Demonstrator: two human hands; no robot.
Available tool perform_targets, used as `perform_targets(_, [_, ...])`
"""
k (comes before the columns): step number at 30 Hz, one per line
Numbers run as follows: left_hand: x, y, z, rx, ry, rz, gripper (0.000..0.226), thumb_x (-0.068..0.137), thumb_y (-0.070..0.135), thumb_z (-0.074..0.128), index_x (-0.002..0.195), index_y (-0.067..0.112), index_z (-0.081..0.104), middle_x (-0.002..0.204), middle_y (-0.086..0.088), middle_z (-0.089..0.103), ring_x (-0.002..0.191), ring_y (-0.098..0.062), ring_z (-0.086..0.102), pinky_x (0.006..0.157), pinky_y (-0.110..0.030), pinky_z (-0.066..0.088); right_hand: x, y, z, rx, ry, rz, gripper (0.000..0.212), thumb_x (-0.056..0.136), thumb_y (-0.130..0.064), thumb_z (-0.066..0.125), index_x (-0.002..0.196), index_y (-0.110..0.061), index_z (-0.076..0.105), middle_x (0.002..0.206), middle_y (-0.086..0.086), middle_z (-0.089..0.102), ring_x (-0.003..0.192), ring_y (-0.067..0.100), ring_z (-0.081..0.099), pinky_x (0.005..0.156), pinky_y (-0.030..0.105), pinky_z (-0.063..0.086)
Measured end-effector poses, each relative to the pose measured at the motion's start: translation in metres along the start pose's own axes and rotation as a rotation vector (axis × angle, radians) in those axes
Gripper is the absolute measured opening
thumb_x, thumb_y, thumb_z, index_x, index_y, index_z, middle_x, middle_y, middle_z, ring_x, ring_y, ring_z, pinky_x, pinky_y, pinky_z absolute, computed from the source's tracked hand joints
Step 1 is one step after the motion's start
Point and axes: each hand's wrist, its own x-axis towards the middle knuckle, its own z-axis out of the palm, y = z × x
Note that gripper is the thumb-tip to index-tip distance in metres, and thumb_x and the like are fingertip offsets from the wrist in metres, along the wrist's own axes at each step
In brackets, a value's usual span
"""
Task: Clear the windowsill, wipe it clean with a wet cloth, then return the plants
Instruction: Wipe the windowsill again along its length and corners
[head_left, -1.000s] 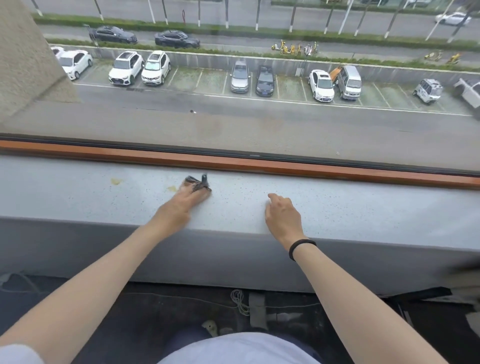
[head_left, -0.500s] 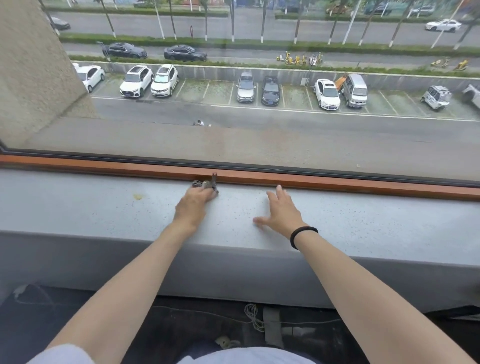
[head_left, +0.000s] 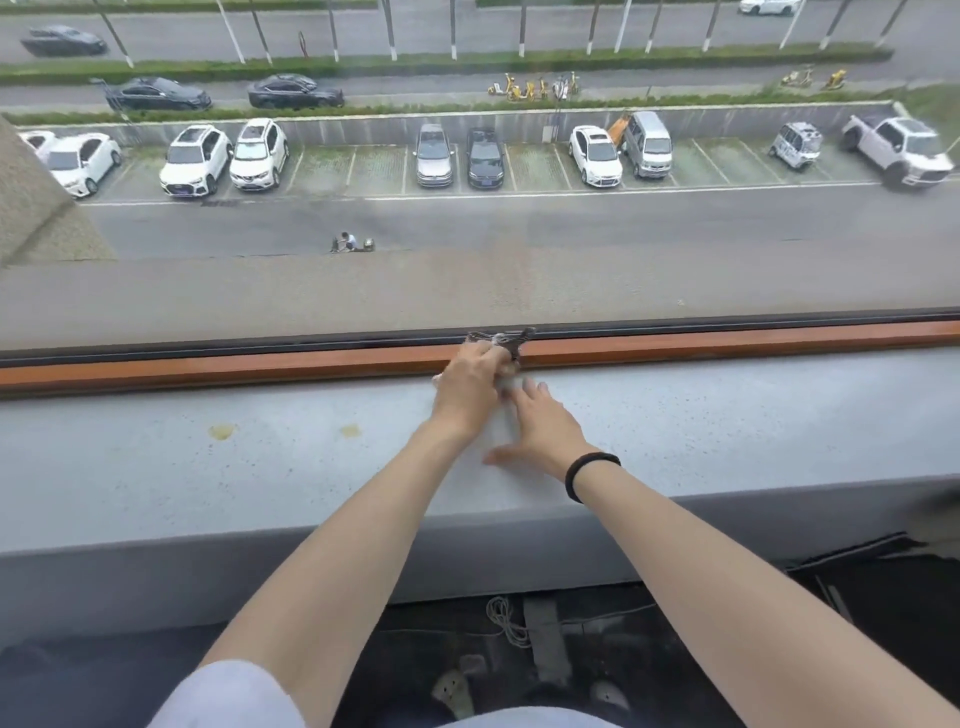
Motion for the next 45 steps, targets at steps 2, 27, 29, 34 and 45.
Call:
perform_targets(2, [0.005,0.003,0.001,-0.024,-0.086,0.093,0.038,0.078,-0.008,0.049,0.109,0.007,0.066,0.112,-0.007,0.065,0.109,-0.026,0.053,0.085,-0.031,0.044,0.002,0.001,0.002,0.021,-0.003,-0.001,0.094,0.062,-0.051,0.079,0.137,-0.017,0.034,0.143,0.006,0.030,0.132,0.027,0.027,0.098,0.041,0.041])
perform_targets(27, [-0.034,-0.156,-0.105,0.355,0.163,-0.271,0.049,0.085,-0.011,0.044,0.123,0.014,0.062,0.123,-0.015,0.060,0.109,-0.036,0.053,0.090,-0.040,0.042,0.011,-0.013,0.001,0.014,-0.058,0.021,0.094,0.070,-0.048,0.077,0.143,-0.015,0.027,0.158,0.012,0.009,0.146,0.029,0.005,0.115,0.046,0.016])
perform_targets(29, [-0.024,-0.162,-0.110,0.330,0.180,-0.402,0.045,0.087,-0.009,0.042,0.121,0.012,0.062,0.118,-0.016,0.061,0.108,-0.036,0.052,0.089,-0.041,0.043,0.012,-0.011,-0.003,0.014,-0.054,0.022,0.093,0.070,-0.047,0.077,0.142,-0.015,0.028,0.157,0.011,0.011,0.146,0.029,0.006,0.114,0.047,0.017])
perform_targets(34, [-0.038,-0.103,-0.061,0.336,0.002,0.023,0.040,0.092,0.009,0.035,0.120,0.015,0.064,0.132,-0.007,0.056,0.118,-0.031,0.051,0.088,-0.046,0.048,0.011,-0.010,-0.006,0.026,-0.053,0.028,0.090,0.070,-0.046,0.078,0.140,-0.014,0.031,0.154,0.010,0.018,0.145,0.028,0.010,0.114,0.047,0.019])
perform_targets(45, [-0.044,-0.118,-0.077,0.431,0.039,-0.370,0.022,0.094,0.003,0.044,0.106,0.010,0.062,0.108,-0.010,0.054,0.109,-0.029,0.047,0.078,-0.042,0.038,0.016,-0.002,-0.005,0.047,-0.049,0.020,0.091,0.071,-0.046,0.077,0.141,-0.015,0.030,0.156,0.010,0.013,0.146,0.028,0.006,0.115,0.047,0.014])
